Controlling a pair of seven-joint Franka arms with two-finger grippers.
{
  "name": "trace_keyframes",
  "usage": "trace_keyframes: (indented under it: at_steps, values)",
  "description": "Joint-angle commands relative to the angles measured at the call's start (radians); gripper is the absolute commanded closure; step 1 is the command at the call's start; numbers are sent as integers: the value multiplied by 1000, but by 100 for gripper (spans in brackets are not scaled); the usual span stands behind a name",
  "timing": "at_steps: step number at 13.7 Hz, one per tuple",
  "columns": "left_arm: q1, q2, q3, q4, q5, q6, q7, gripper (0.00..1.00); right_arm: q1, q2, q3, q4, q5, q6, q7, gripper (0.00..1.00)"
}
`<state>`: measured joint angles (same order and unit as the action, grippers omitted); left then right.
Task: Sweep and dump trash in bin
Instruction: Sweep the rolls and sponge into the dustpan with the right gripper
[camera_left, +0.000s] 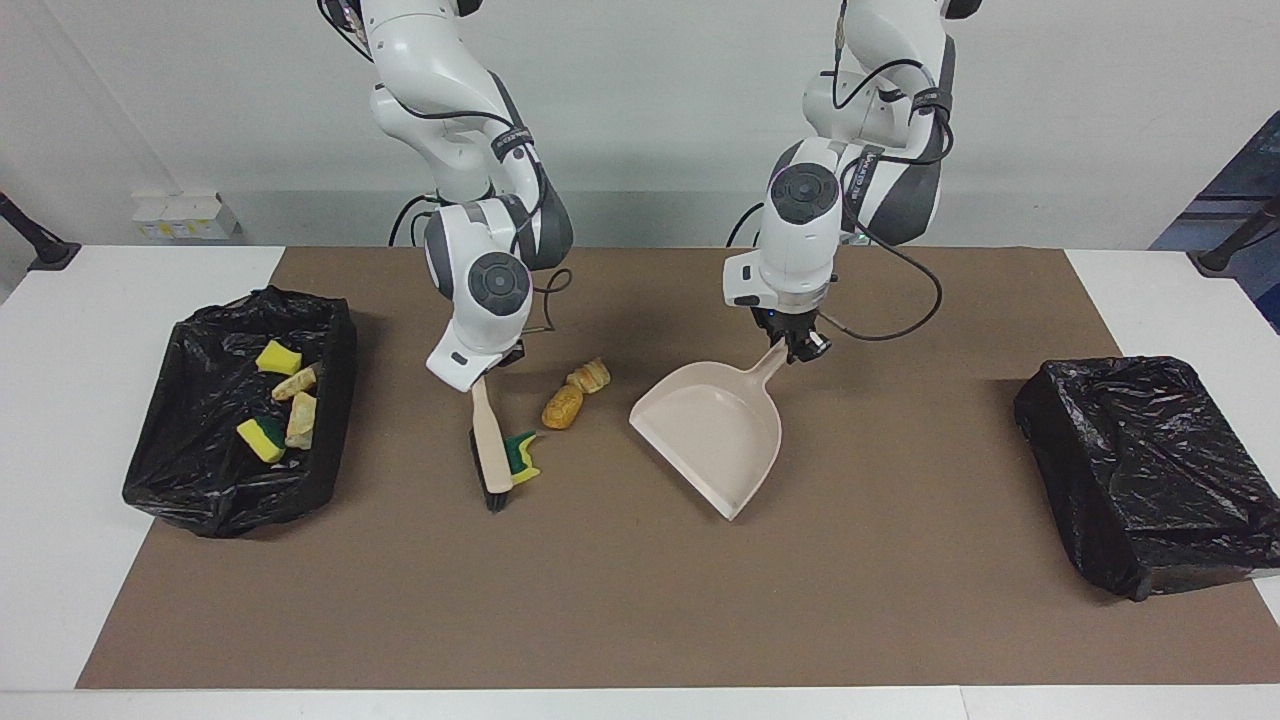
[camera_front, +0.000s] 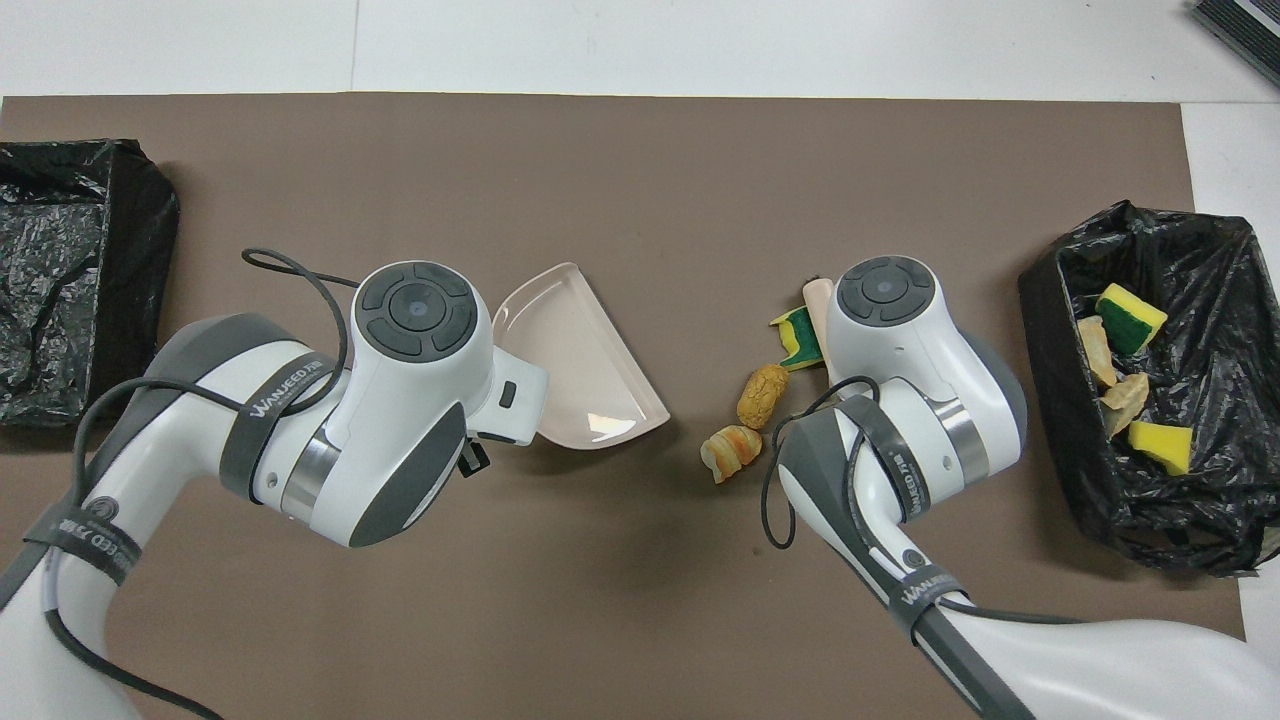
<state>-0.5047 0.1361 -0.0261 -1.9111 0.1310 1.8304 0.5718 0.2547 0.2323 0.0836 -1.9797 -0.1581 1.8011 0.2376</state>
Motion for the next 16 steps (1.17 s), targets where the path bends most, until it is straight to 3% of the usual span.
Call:
trace_keyframes:
  at_steps: [1, 3, 9, 14, 16]
  values:
    - [-15, -73, -5, -98, 54, -5, 68, 100, 1, -74, 4, -120, 72, 6, 35, 100]
    - [-55, -79, -6, -146, 67, 6, 71, 100, 3, -105, 4, -174, 86, 12, 42, 100]
    - [-80, -78, -9, -149, 68, 16, 72, 100, 50, -102, 4, -179, 289, 86, 193, 100]
    - [-124, -65, -9, -158, 145, 23, 71, 100, 159, -64, 4, -166, 377, 167, 204, 100]
    - [-123, -67, -9, -161, 145, 26, 71, 100, 196, -62, 4, -153, 489, 178, 184, 100]
